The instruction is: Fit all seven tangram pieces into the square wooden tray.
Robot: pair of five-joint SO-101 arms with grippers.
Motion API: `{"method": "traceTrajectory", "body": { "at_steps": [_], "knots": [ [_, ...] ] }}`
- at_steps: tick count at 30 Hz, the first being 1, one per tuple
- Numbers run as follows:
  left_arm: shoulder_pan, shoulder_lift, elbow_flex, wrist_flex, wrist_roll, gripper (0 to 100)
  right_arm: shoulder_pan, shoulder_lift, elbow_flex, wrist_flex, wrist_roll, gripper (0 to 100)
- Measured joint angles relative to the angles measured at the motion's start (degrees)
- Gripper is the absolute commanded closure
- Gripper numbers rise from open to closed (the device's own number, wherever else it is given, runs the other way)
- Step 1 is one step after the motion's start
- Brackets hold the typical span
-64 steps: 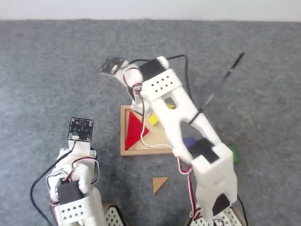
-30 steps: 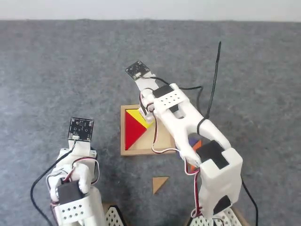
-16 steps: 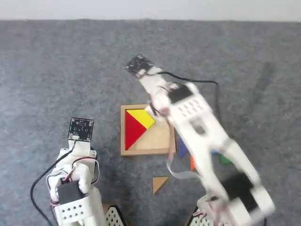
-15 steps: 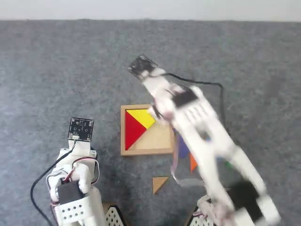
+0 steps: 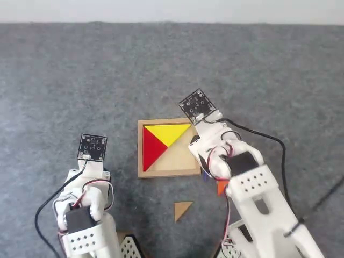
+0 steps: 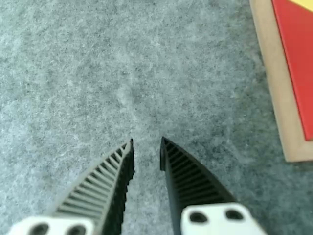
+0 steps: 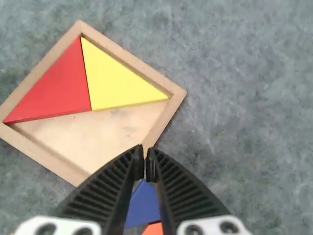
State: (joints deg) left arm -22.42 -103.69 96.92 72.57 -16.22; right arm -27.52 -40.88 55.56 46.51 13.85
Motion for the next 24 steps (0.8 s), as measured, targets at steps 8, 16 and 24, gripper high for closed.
{"method": "traceTrajectory", "body": {
  "at_steps": [8,16,24],
  "knots": [
    [0.0,0.0,0.0,0.0,0.0,91,-2.6,8.5,-1.3,1.3,-0.3,97.7],
    [0.0,0.0,0.0,0.0,0.0,91,3.3,8.5,-7.6,8.9,-1.3,97.8],
    [0.0,0.0,0.0,0.0,0.0,91,11.8,8.5,-10.0,11.9,-1.3,98.0]
  ]
}}
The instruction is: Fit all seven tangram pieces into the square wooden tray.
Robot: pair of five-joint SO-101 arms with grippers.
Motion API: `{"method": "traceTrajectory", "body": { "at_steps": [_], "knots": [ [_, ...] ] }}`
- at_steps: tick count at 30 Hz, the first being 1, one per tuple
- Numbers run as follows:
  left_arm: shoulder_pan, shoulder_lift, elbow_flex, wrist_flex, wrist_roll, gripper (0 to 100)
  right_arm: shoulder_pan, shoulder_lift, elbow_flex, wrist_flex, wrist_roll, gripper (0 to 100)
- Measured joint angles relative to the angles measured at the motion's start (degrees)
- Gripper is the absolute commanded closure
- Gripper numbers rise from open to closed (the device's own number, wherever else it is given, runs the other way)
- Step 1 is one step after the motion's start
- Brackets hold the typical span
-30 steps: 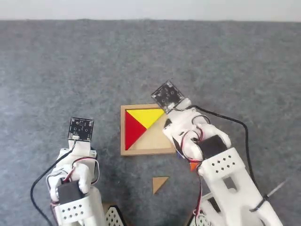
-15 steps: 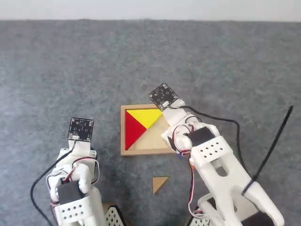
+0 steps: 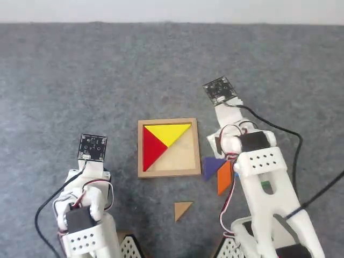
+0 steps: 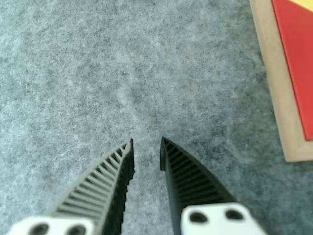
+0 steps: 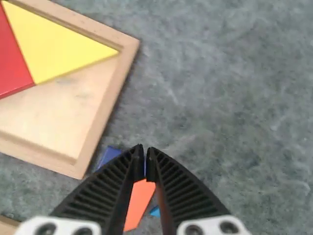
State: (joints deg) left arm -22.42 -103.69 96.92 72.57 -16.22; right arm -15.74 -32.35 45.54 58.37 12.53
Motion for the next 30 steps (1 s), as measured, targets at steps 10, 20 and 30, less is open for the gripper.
{"method": "traceTrajectory", "body": {
  "at_steps": [10,20,30],
  "knots": [
    [0.0,0.0,0.0,0.0,0.0,91,1.4,-2.6,0.0,7.1,15.4,97.7],
    [0.0,0.0,0.0,0.0,0.0,91,20.2,-8.9,7.0,10.5,22.0,78.8],
    [0.0,0.0,0.0,0.0,0.0,91,-3.0,-9.3,12.7,5.6,36.3,74.5]
  ]
}}
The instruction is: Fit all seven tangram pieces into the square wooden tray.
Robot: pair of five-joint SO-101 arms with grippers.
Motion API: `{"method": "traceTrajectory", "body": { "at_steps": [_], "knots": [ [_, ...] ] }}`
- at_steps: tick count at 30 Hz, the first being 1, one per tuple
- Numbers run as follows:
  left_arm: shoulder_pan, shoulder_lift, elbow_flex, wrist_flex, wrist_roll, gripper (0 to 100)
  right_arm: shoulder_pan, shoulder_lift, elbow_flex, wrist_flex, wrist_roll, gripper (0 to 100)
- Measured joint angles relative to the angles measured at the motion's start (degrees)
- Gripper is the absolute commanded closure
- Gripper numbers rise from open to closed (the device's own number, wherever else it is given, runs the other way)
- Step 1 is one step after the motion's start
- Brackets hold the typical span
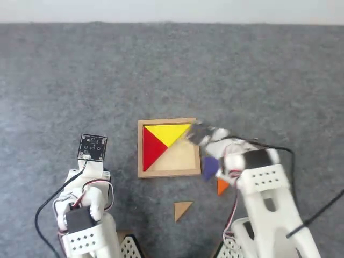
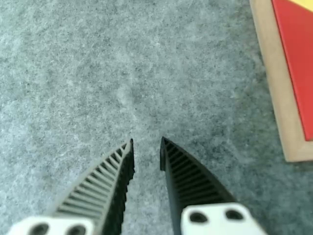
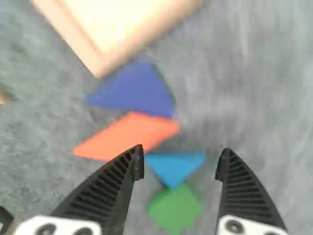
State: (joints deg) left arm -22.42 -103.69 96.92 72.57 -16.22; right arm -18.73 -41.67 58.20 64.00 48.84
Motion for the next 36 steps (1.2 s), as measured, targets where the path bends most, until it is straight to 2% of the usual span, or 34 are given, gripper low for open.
{"method": "traceTrajectory", "body": {
  "at_steps": [5,17,23,29,32,36],
  "knots": [
    [0.0,0.0,0.0,0.0,0.0,91,-7.6,0.5,0.4,-1.1,6.4,65.5],
    [0.0,0.0,0.0,0.0,0.0,91,-8.1,17.2,0.4,-7.9,17.8,63.0],
    [0.0,0.0,0.0,0.0,0.0,91,-7.4,21.2,0.4,-11.8,20.2,63.0],
    [0.0,0.0,0.0,0.0,0.0,91,-6.8,25.5,0.2,-15.2,18.8,63.0],
    [0.0,0.0,0.0,0.0,0.0,91,-6.5,25.6,0.3,-17.7,13.9,65.9],
    [0.0,0.0,0.0,0.0,0.0,91,-6.2,25.6,0.4,-18.9,4.7,76.9]
  ]
}}
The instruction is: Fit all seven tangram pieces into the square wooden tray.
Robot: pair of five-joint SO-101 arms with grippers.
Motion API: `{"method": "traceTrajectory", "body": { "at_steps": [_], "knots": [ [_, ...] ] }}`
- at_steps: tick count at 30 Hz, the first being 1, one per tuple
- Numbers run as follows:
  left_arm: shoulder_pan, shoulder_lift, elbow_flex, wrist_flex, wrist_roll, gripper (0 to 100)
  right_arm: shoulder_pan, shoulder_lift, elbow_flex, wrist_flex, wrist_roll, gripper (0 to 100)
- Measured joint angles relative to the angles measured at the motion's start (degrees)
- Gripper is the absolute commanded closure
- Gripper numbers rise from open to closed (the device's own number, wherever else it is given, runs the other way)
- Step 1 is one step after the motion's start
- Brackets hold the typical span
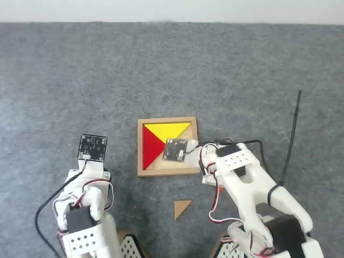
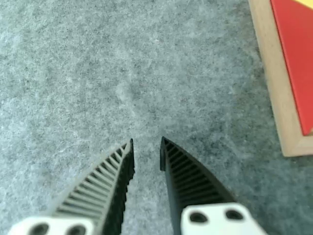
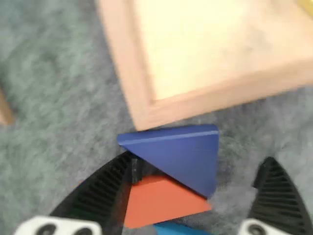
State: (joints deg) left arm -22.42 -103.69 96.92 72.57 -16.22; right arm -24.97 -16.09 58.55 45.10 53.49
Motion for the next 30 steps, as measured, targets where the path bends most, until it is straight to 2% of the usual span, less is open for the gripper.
{"method": "traceTrajectory", "body": {
  "at_steps": [7,9,15,22,26,30],
  "knots": [
    [0.0,0.0,0.0,0.0,0.0,91,0.7,0.4,-4.0,1.4,-13.8,93.1],
    [0.0,0.0,0.0,0.0,0.0,91,2.8,0.4,-6.2,3.1,-18.1,96.3],
    [0.0,0.0,0.0,0.0,0.0,91,10.8,0.4,-9.9,7.4,-29.3,96.5],
    [0.0,0.0,0.0,0.0,0.0,91,11.4,0.4,-10.3,8.4,-30.7,79.5],
    [0.0,0.0,0.0,0.0,0.0,91,8.3,1.1,-13.8,10.2,-29.5,71.6],
    [0.0,0.0,0.0,0.0,0.0,91,3.9,1.4,-16.4,11.6,-22.2,70.9]
  ]
}}
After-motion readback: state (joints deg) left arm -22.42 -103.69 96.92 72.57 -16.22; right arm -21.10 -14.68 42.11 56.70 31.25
